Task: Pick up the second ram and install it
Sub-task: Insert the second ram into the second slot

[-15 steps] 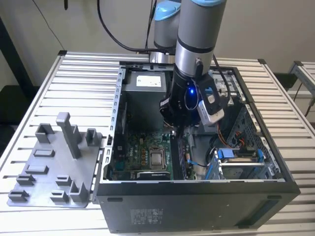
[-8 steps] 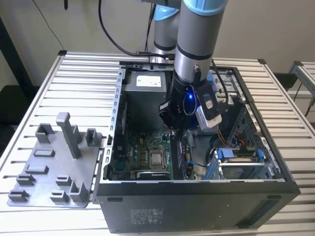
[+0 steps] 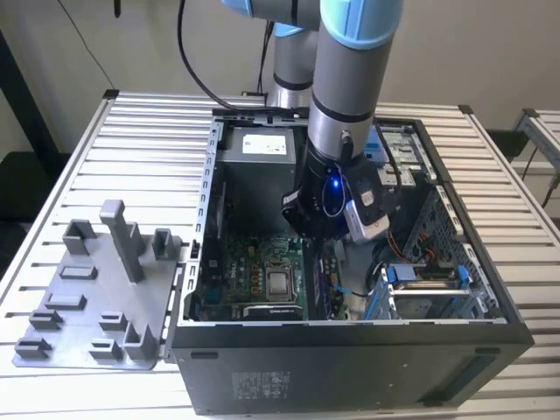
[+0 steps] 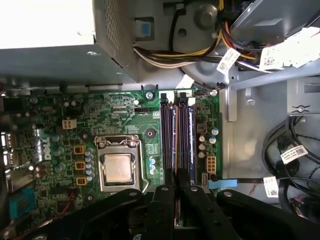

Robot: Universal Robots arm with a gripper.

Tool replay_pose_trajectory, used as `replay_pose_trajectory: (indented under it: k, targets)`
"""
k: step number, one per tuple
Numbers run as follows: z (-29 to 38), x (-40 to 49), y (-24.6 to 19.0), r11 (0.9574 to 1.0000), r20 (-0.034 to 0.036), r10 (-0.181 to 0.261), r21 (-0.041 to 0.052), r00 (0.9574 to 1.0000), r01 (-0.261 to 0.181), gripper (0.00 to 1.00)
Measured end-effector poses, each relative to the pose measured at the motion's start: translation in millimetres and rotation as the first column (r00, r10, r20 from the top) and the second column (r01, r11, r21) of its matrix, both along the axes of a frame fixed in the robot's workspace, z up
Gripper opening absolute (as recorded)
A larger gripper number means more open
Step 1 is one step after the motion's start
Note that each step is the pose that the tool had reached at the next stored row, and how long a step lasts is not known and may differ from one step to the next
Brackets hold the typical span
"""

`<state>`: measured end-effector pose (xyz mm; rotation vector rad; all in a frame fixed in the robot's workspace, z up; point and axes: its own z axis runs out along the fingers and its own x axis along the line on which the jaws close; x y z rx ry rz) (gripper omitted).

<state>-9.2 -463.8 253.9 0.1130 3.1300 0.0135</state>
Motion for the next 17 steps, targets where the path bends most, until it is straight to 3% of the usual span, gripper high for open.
replay_pose_trajectory:
  k: [6,17]
  targets:
    - [-10.7,-0.3,0.0,1.0000,-0.0025,-0.007,0.0000,1.0000,0.007,0.14]
    - [-26.0,-0.4,0.0,1.0000,-0.0155,-0.009,-0.0001,0.9998,0.009,0.14]
